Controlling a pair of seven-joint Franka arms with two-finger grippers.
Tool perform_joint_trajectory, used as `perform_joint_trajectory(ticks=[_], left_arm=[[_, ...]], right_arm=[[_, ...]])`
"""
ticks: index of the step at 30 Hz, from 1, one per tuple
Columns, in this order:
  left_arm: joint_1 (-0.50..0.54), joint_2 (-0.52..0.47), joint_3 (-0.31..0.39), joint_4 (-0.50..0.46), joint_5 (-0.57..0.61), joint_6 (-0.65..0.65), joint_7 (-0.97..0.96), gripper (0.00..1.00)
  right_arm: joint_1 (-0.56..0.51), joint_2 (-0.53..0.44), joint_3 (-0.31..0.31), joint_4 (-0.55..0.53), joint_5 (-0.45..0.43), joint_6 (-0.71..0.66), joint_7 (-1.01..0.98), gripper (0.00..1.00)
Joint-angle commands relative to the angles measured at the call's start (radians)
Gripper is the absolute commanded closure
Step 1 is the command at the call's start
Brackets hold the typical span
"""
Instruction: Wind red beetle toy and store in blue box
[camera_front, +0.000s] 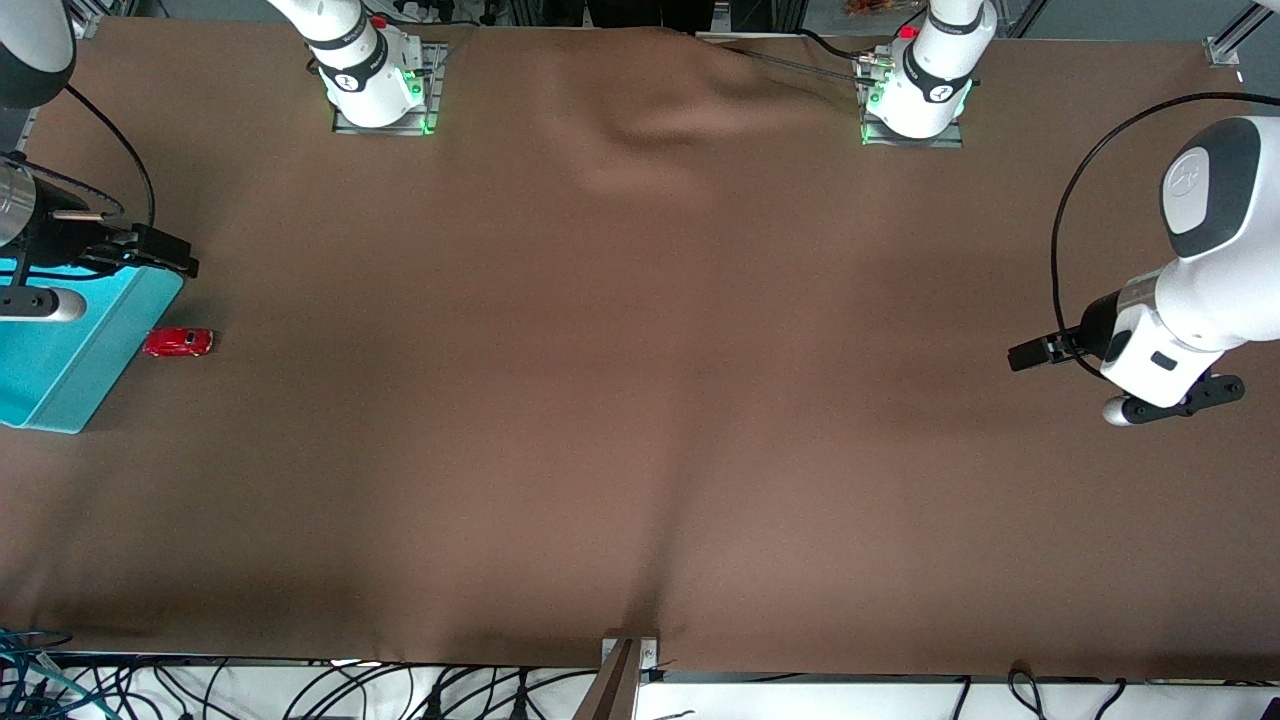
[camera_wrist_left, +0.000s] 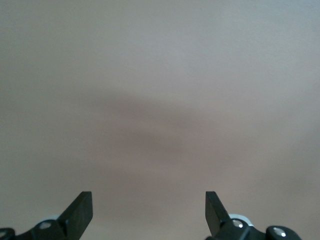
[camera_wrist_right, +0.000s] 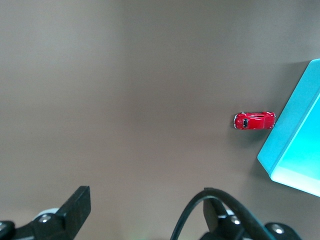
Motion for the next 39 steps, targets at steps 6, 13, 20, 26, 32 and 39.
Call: perform_joint_trajectory(ticks=[6,13,20,26,32,39], left_arm=[[0.000,-0.034,-0.001,0.076,0.040,-0.040,0.085,0.00],[0.005,-0.034,0.000,0.147,0.040,-0.132,0.197,0.00],[0.011,-0.035,0.000,0.190,0.042,-0.177,0.234,0.00],[0.022,-0.044,0.008,0.219,-0.074,-0.200,0.233,0.00],[0.069,-0.044,0.008,0.245,-0.133,-0.203,0.231,0.00],[0.072,-0.049,0.006,0.248,-0.133,-0.206,0.230,0.00]], right_arm=[[0.016,0.017,0.004,0.023,0.017,-0.012,-0.003,0.00],[0.015,0.047,-0.001,0.025,0.018,-0.014,0.000,0.00],[0.012,0.058,-0.002,0.028,0.018,-0.017,-0.001,0.00],[0.013,0.051,-0.001,0.026,0.020,-0.018,0.002,0.00],[0.010,0.047,-0.007,0.026,0.017,-0.045,-0.003,0.00],[0.007,0.046,-0.021,0.026,0.017,-0.052,-0.008,0.00]])
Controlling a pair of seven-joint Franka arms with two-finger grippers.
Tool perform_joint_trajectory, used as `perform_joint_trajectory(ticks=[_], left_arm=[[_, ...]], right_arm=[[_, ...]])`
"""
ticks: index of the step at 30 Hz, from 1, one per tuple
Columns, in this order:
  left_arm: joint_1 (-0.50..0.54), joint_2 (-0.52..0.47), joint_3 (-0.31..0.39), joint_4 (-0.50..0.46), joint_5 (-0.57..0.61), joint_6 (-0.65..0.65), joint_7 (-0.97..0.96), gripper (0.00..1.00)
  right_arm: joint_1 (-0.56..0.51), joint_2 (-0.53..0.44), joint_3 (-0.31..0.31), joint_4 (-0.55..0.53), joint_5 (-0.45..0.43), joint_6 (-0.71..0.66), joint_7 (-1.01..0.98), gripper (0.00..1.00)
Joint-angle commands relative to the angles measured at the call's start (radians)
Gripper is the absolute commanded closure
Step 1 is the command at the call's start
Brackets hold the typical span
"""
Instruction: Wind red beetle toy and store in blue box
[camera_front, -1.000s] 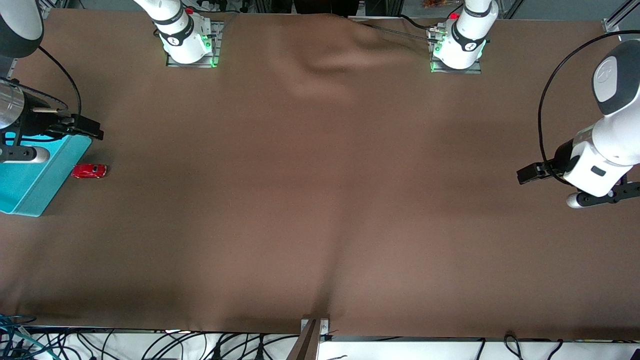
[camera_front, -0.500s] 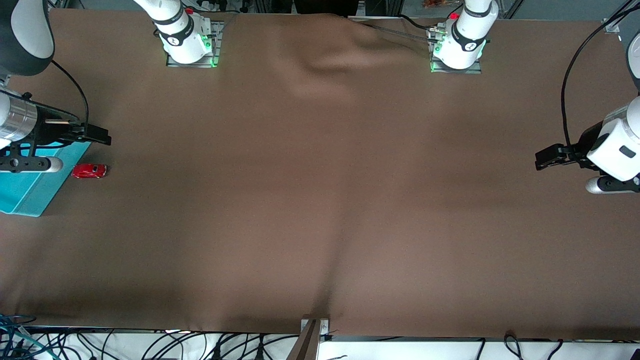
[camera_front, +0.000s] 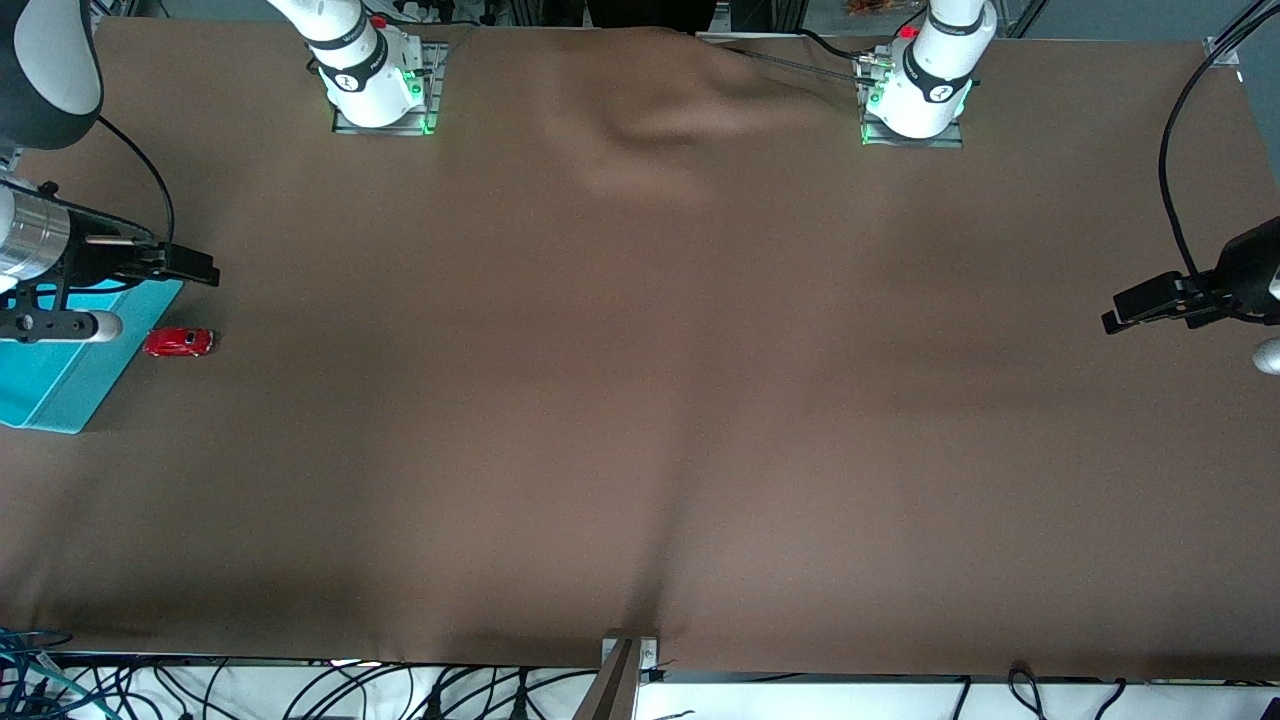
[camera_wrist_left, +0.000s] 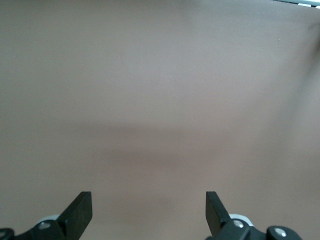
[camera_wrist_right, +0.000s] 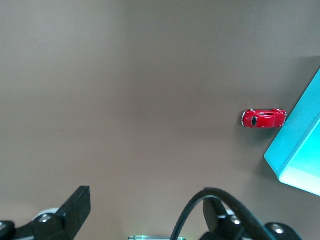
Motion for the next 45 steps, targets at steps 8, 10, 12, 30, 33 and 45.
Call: perform_joint_trajectory(ticks=[8,10,12,30,33,45], left_arm=[[0.007,-0.028,0.001,0.010,-0.023,-0.073,0.019,0.00],[0.007,-0.028,-0.005,0.010,-0.023,-0.079,0.019,0.00],[0.006,-0.028,-0.008,0.013,-0.021,-0.095,0.017,0.00],[-0.198,-0.077,0.180,0.004,-0.026,-0.127,0.028,0.00],[-0.217,-0.079,0.190,0.001,-0.026,-0.132,0.028,0.00],[-0.300,-0.090,0.268,-0.004,-0.026,-0.132,0.023,0.00]], right_arm=[[-0.005,0.000,-0.012,0.014,0.016,-0.029,0.006,0.00],[-0.005,0.004,-0.012,0.008,0.018,-0.030,0.009,0.00],[-0.007,0.005,-0.012,-0.009,0.010,-0.019,0.010,0.00],[-0.036,0.008,-0.019,-0.079,0.015,0.028,0.049,0.00],[-0.036,0.008,-0.028,-0.090,0.015,0.050,0.088,0.00],[-0.036,0.006,-0.059,-0.142,-0.013,0.162,0.337,0.00]])
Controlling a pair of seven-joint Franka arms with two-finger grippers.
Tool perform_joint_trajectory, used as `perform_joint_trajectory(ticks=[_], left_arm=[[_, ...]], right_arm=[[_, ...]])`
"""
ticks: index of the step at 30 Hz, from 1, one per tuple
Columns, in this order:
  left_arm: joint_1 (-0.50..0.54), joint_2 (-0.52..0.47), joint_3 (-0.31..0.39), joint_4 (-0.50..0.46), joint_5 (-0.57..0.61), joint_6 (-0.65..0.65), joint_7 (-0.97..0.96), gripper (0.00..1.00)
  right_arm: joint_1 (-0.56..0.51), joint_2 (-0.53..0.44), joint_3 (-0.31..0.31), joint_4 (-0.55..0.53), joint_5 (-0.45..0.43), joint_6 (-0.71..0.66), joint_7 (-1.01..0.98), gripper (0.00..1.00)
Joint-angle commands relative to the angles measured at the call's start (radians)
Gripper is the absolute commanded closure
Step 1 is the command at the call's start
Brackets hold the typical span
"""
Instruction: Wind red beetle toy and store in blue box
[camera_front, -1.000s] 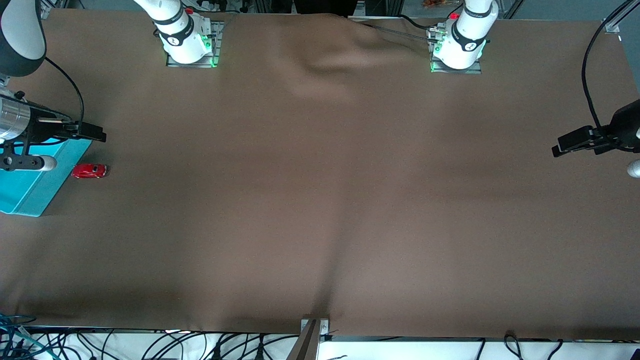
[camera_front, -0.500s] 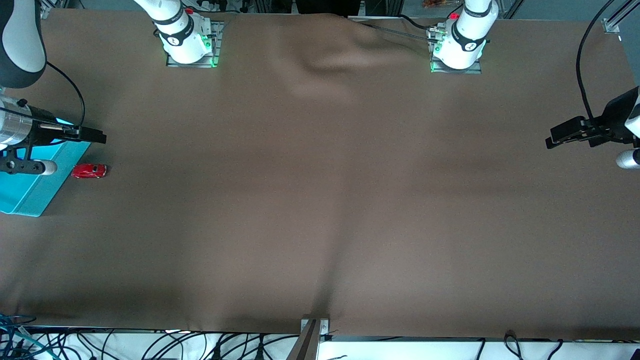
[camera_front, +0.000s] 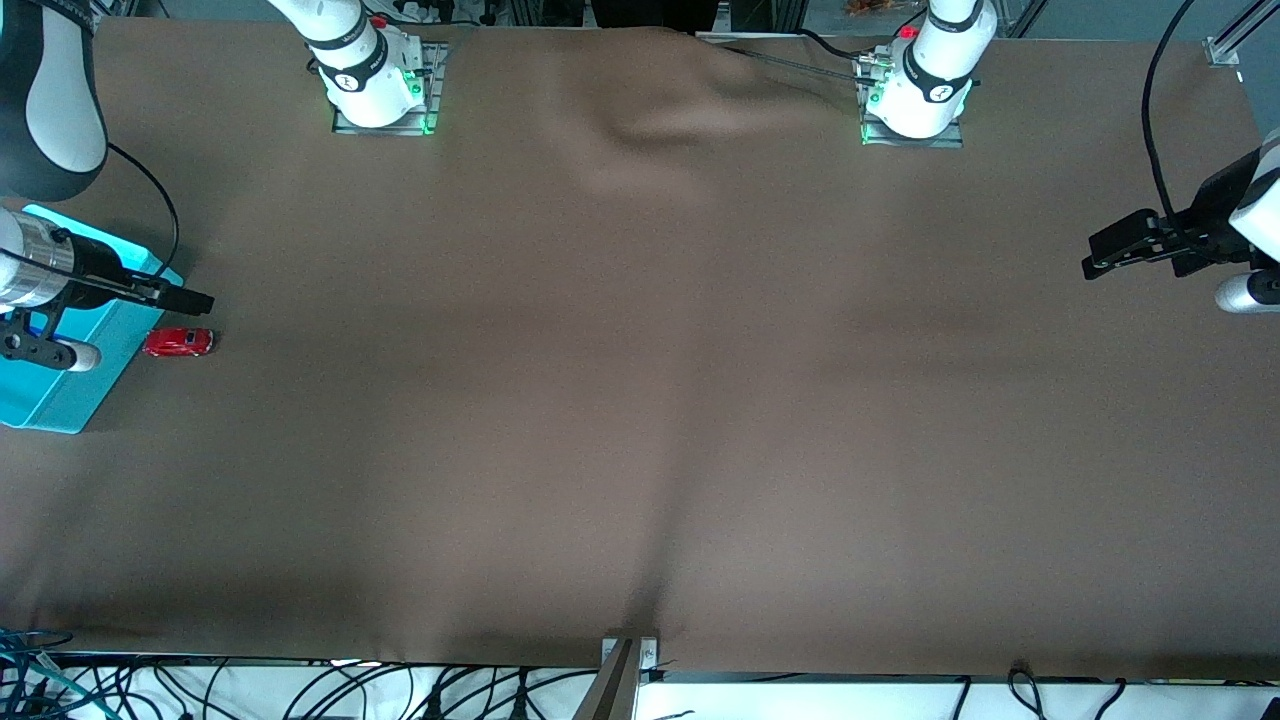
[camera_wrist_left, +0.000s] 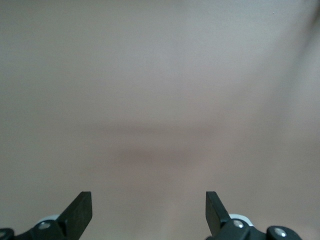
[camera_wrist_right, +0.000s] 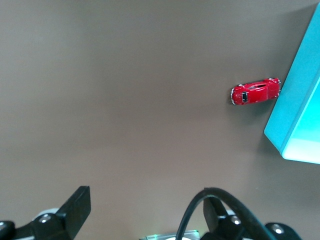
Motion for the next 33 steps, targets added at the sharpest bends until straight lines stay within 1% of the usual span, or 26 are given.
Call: perform_joint_trajectory(ticks=[1,8,13,17,21,30,33], left_arm=[[-0.013,-0.017,0.022,-0.012,-0.024,-0.013,0.016,0.00],[-0.019,-0.017,0.017,-0.007,-0.031,-0.031,0.012,0.00],[-0.019,-0.015,0.008,-0.002,-0.029,-0.031,0.012,0.00],[-0.018,-0.015,0.010,-0.001,-0.029,-0.031,0.013,0.00],[-0.016,-0.015,0.010,-0.001,-0.028,-0.031,0.013,0.00],[-0.018,-0.014,0.008,-0.002,-0.028,-0.031,0.012,0.00],[-0.019,-0.014,0.008,-0.004,-0.025,-0.033,0.013,0.00]], right_arm=[[-0.006,-0.019,-0.025,-0.046,-0.010,0.060,0.100,0.00],[-0.005,-0.019,-0.053,-0.099,-0.019,0.137,0.252,0.00],[-0.006,-0.020,-0.053,-0.152,-0.044,0.207,0.353,0.00],[-0.005,-0.020,-0.058,-0.194,-0.050,0.262,0.477,0.00],[-0.005,-0.019,-0.062,-0.228,-0.053,0.305,0.520,0.00],[-0.005,-0.010,-0.168,-0.308,-0.050,0.383,0.552,0.00],[-0.005,0.007,-0.182,-0.331,-0.050,0.420,0.579,0.00]])
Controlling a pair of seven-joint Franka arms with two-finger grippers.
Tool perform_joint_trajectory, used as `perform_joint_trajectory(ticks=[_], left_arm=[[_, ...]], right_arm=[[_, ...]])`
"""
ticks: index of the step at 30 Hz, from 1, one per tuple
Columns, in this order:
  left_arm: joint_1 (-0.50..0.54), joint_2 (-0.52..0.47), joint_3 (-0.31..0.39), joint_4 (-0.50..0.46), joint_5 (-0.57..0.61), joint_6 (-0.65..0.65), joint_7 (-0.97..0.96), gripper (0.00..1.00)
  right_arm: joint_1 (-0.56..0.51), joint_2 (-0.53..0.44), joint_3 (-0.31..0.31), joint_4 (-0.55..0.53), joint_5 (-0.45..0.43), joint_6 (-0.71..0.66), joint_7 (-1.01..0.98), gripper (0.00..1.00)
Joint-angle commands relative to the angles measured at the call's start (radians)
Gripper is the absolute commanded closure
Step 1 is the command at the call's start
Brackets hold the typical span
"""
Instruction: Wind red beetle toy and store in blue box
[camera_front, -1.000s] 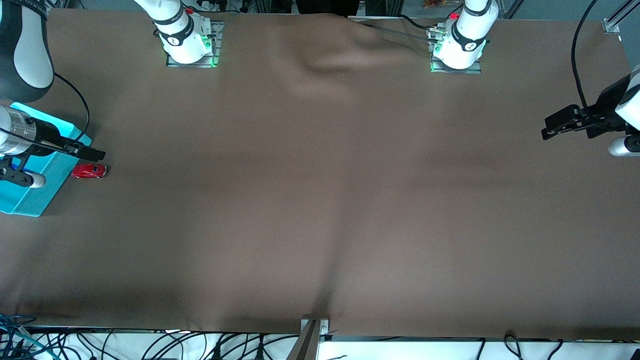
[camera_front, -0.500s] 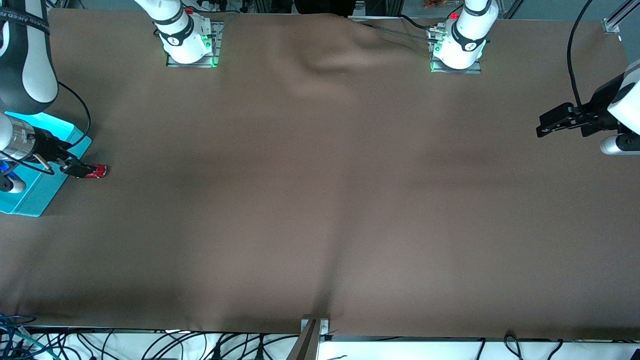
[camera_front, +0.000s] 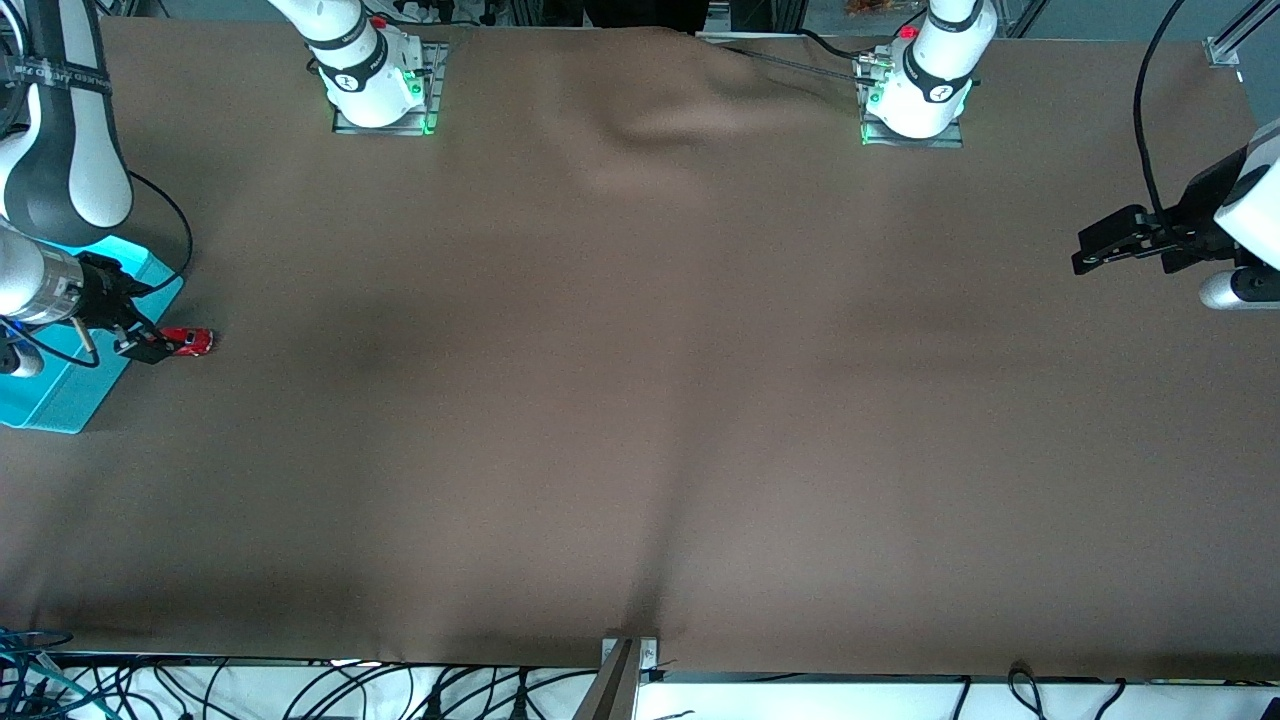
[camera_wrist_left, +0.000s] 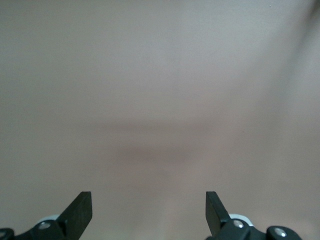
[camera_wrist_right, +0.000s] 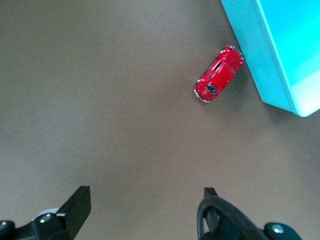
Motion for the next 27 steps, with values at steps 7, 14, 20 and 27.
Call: perform_joint_trajectory(ticks=[7,14,20,27], left_arm=[[-0.006,-0.012,0.008,-0.004,-0.018,-0.017,0.016,0.00],[-0.008,-0.012,0.008,-0.004,-0.018,-0.017,0.016,0.00],[-0.008,-0.012,0.008,-0.005,-0.018,-0.017,0.015,0.00],[-0.008,-0.012,0.006,-0.005,-0.021,-0.017,0.015,0.00]], right_arm=[[0.001,0.019,-0.065,-0.105,-0.013,0.150,0.103,0.00],[0.001,0.040,-0.112,-0.130,-0.013,0.193,0.135,0.00],[0.001,0.071,-0.157,-0.130,-0.011,0.229,0.135,0.00],[0.001,0.111,-0.177,-0.132,0.001,0.269,0.137,0.00]])
